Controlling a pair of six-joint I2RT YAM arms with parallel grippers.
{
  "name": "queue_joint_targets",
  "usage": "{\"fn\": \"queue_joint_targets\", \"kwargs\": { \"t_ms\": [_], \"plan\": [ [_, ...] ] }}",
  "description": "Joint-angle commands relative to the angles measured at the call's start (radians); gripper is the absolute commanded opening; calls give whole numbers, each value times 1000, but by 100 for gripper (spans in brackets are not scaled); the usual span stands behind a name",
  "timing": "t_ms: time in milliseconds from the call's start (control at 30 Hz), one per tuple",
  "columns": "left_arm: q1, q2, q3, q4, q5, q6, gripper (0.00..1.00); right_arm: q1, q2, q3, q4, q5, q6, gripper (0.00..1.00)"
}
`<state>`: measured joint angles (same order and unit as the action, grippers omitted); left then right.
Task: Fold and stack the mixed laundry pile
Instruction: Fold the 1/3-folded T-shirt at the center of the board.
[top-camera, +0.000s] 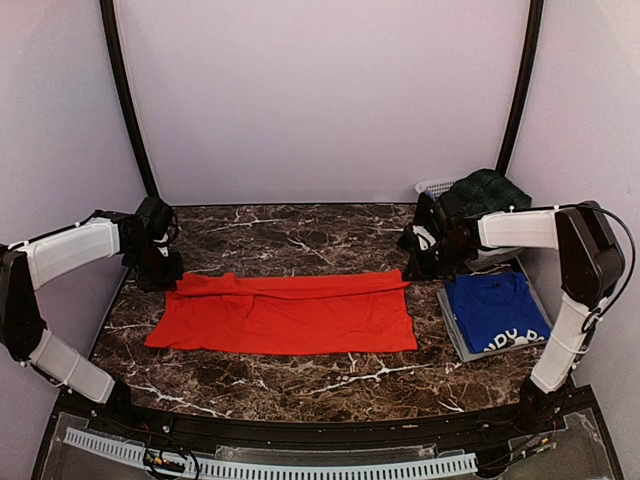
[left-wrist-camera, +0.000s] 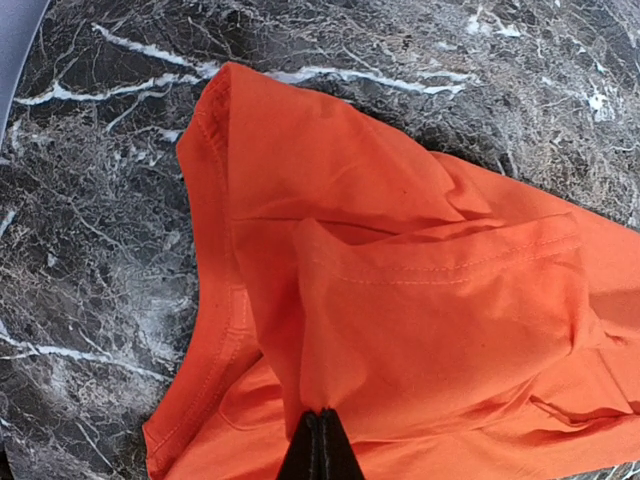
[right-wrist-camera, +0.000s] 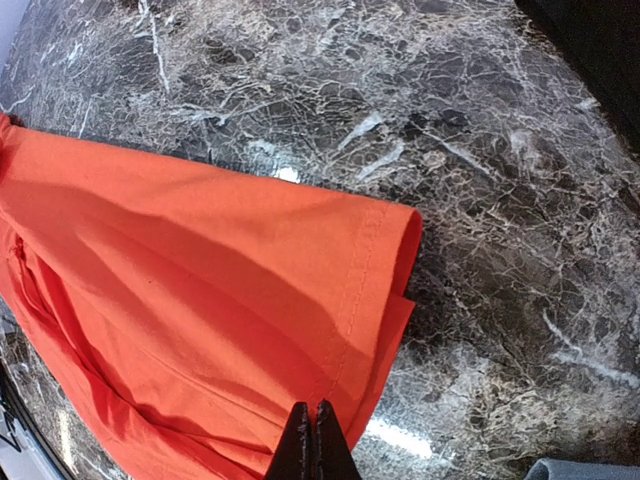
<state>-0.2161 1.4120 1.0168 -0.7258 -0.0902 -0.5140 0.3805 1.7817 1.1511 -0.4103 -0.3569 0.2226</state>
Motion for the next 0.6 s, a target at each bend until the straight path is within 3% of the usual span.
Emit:
{"fn": "queue_joint_targets", "kwargs": {
  "t_ms": [0, 567],
  "plan": [
    [-2, 28, -32, -35, -40, -9, 0, 4, -7, -28, 16, 50, 4, 0],
    [-17, 80, -11, -57, -119, 6, 0, 41, -25, -59, -5, 28, 2, 0]
  ]
}}
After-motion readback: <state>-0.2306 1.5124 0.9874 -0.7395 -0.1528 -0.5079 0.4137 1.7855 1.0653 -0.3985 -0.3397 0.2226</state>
